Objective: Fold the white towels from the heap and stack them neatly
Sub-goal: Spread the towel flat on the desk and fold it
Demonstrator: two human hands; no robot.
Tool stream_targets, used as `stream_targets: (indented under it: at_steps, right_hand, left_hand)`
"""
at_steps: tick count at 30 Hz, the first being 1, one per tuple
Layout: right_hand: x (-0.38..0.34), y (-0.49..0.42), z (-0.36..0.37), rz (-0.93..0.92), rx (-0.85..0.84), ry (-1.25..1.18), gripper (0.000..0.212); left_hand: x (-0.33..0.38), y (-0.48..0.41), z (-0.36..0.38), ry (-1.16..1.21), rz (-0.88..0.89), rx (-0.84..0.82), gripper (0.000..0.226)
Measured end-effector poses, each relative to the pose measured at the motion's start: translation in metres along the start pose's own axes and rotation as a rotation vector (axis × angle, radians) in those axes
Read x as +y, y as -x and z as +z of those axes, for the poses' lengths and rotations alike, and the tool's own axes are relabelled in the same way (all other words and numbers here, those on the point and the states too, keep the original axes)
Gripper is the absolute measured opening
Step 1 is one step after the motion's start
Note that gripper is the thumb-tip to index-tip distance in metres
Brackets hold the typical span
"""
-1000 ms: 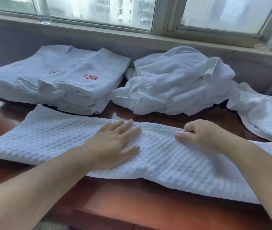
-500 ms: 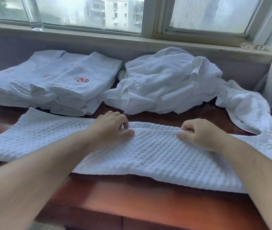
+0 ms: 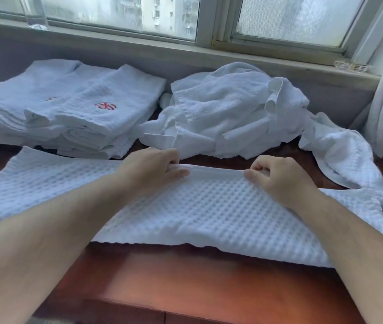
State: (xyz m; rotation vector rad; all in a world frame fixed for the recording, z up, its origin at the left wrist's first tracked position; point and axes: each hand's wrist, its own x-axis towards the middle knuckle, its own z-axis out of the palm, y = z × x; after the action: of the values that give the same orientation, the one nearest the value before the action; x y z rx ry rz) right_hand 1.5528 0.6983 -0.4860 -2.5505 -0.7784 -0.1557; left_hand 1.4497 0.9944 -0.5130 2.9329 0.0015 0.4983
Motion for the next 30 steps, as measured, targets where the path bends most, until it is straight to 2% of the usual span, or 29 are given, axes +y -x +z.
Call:
stream_targets:
  at_steps: [4,7,9,10,12,14,16,19,24,30]
  right_hand:
    - [-0.003,0.003,0.01,0.034,-0.059,0.198,0.023]
    - [-0.012,0.017,0.015,0.017,0.139,0.415,0.027]
    - [-0.029,0.035,0.02,-0.033,0.207,0.275,0.022]
    - [-0.039,0.046,0.024,-0.046,0.183,0.161,0.024]
    - [-0.054,0.066,0.036,-0.009,0.01,0.036,0.038]
    - [-0.058,0.079,0.045,0.018,-0.188,0.115,0.06]
    - [-0.052,0.081,0.046,0.026,-0.277,0.169,0.071]
    - [-0.039,0.08,0.037,0.056,-0.302,0.195,0.074]
    - [0.009,0.085,0.014,0.215,-0.246,0.248,0.079]
    - [0.089,0.091,-0.031,0.564,-0.194,0.364,0.072]
  left_hand:
    - [0.007,-0.002,0.002,-0.088,-0.021,-0.085,0.035]
    - [0.018,0.01,-0.002,-0.026,0.003,0.075,0.025]
    - [0.032,0.025,-0.006,0.131,-0.002,0.029,0.03]
    - [0.04,0.033,-0.006,0.187,-0.014,-0.045,0.04]
    - [0.051,0.048,-0.003,0.181,-0.019,-0.224,0.061]
    - [0.051,0.059,0.002,0.07,0.0,-0.334,0.073]
    - [0.048,0.064,0.004,-0.007,0.014,-0.336,0.08]
    - [0.043,0.066,0.005,-0.055,0.038,-0.341,0.087]
    - [0.042,0.065,0.005,-0.052,0.006,-0.362,0.091]
    - [0.046,0.062,0.002,-0.065,-0.027,-0.408,0.085]
